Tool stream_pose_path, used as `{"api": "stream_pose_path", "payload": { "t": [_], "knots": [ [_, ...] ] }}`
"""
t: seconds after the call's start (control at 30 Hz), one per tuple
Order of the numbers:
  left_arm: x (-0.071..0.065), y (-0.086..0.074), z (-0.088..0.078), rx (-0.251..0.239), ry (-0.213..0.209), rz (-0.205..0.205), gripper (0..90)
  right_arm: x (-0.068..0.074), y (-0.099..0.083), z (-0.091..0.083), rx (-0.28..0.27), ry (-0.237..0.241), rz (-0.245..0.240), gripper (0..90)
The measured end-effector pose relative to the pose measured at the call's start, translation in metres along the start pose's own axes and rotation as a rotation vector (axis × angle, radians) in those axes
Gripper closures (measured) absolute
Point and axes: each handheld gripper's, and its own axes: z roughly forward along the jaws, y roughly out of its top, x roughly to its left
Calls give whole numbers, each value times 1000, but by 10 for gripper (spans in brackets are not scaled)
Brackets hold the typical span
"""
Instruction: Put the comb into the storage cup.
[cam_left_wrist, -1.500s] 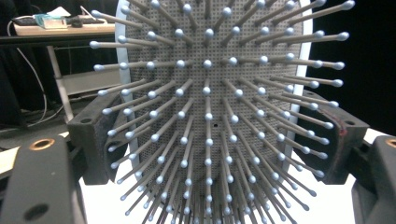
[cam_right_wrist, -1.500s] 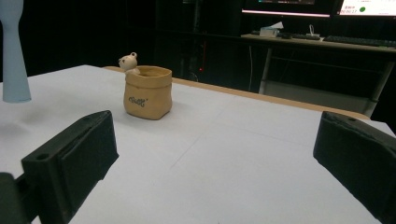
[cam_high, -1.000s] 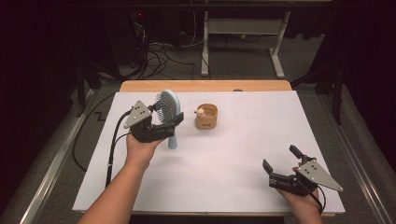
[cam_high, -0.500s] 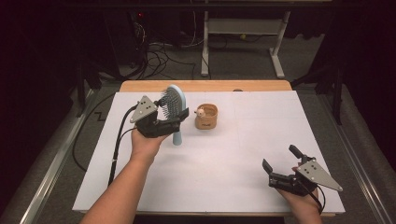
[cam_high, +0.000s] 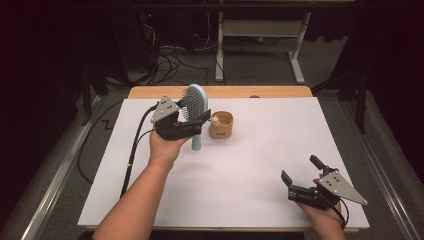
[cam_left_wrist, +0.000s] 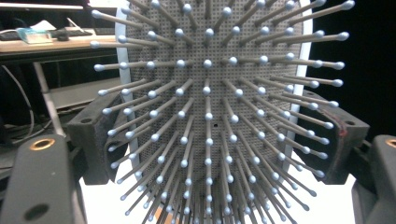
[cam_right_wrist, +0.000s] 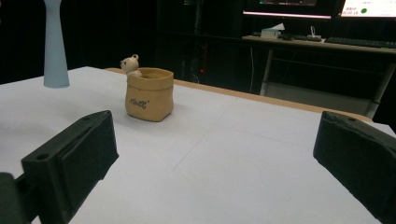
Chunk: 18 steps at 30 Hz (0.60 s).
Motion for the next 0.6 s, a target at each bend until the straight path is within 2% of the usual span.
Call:
{"api": "stream_pose_path", "payload": {
  "t": [0.3, 0.6],
  "knots": [
    [-2, 8, 12, 3, -9, 8, 206, 0, 0, 1, -1, 4, 8, 1],
    [-3, 19, 24, -13, -10, 3, 206, -1, 0, 0, -2, 6, 9, 1]
  ]
}}
